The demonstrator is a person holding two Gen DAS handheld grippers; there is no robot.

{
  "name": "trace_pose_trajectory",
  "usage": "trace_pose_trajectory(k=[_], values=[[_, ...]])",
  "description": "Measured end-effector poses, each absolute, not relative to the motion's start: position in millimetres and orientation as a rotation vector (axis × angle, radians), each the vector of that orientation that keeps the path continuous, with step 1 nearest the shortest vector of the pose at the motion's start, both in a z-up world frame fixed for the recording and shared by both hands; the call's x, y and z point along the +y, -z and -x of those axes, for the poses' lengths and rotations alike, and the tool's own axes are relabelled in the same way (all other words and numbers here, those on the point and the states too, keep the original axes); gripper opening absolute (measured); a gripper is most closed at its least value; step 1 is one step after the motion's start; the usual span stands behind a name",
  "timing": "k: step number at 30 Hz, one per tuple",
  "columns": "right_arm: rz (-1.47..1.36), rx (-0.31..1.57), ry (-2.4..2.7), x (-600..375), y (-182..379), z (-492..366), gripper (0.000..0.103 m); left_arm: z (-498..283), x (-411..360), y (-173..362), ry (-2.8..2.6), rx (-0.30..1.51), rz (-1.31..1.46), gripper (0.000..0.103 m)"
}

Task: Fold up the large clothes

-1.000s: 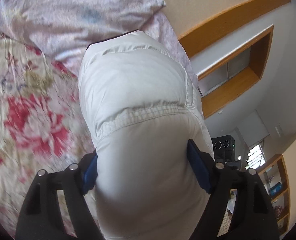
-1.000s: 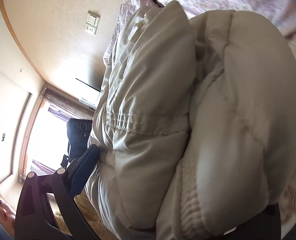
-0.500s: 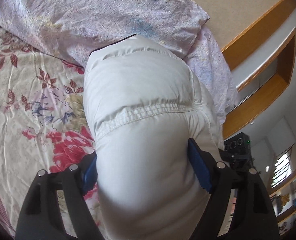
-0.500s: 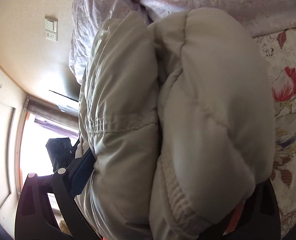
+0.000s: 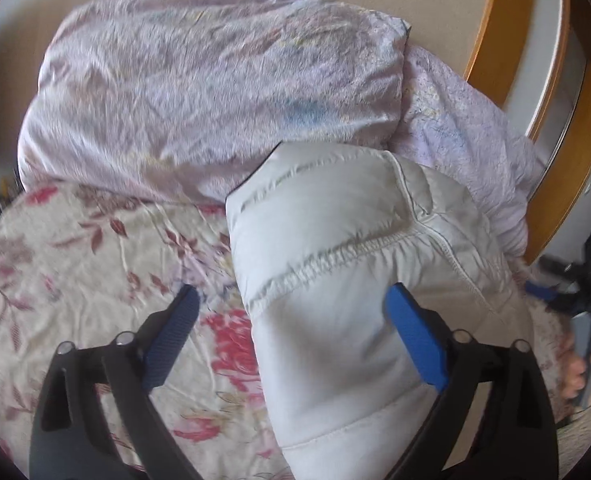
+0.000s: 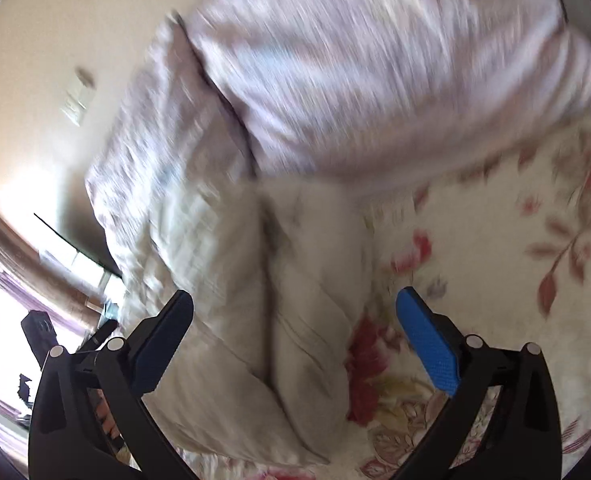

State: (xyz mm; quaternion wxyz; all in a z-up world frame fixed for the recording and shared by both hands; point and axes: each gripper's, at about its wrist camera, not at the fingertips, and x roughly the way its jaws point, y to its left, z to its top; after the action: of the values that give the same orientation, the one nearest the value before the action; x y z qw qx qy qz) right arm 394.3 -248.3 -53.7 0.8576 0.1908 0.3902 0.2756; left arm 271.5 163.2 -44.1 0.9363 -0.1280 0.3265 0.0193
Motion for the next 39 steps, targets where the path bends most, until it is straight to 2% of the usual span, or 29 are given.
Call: trace_pose_trajectory(k=[1,4,6,8,12,25,39], values=[[-0.371,0.785,-0.587,-240.6,44.7,-389.1,0.100,-273.4,159.0,39.9,-0.046,0.662,0.243,0.099],[-0.171,0.710,-0.562,-194.7,27.5,-375.1,0.082,-282.3,142.7,32.9,-0.055,0.662,0.185,0.099],[-0.028,0.661,-0.531,-161.6,24.5,-364.9,0.062,-289.6,131.4,31.0,-0.064,0.666,0.128,0.099],[0.034,0.626,-0.520,-149.9,28.0,-363.9,0.050,-298.8,121.6,31.0,-0.092,0.674,0.065,0.099],[0.139,0.565,-0.447,-126.7,34.0,-372.1,0.036,-312.8,111.2,30.9,-0.103,0.679,0.009,0.099],[0.104,0.687,-0.438,-131.7,84.9,-406.5,0.036,-340.3,95.8,65.2,-0.081,0.718,0.014,0.101],[0.042,0.742,-0.443,-132.8,100.9,-424.6,0.038,-358.0,90.2,87.3,-0.123,0.729,-0.015,0.101]])
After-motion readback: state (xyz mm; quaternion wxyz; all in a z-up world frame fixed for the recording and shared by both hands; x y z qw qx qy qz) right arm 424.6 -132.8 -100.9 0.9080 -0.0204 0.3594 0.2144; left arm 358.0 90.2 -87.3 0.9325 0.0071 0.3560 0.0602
